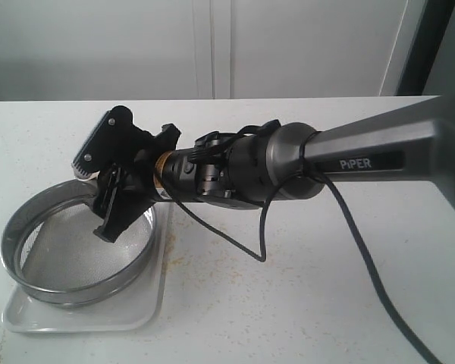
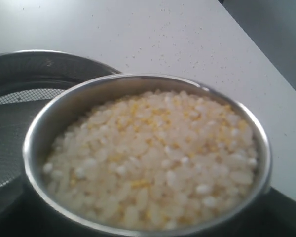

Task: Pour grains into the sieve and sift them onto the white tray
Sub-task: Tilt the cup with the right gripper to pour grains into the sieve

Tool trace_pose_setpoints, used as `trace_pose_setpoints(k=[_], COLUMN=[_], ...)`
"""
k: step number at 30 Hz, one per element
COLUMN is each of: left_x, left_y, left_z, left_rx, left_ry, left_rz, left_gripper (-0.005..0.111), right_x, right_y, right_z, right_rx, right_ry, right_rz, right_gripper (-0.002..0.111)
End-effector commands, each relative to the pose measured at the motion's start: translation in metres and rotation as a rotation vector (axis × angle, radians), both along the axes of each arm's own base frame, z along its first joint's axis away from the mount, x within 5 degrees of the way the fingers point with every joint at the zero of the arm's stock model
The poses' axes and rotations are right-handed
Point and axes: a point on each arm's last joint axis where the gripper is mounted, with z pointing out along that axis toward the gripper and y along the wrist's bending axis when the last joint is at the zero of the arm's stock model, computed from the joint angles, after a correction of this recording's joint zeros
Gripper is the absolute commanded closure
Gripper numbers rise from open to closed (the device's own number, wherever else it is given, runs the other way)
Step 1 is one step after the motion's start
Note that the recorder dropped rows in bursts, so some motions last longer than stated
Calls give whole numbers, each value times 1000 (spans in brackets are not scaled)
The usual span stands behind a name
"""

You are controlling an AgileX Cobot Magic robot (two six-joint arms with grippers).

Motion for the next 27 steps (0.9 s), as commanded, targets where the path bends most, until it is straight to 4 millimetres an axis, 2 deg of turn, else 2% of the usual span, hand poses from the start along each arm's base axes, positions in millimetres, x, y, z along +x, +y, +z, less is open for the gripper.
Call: trace_pose_setpoints(k=[1,27], left_x=[0,0], left_y=[0,0], left_z=[0,0], left_rx=[-12,-12], left_ry=[-5,-5], left_rz=[3,3], left_gripper=[107,107], right_x=[2,7], right_y=[2,-2], right_z=[10,8], right_rx=[7,-250], right_ry=[-38,-285], right_rz=[7,117], right_gripper=[108,108])
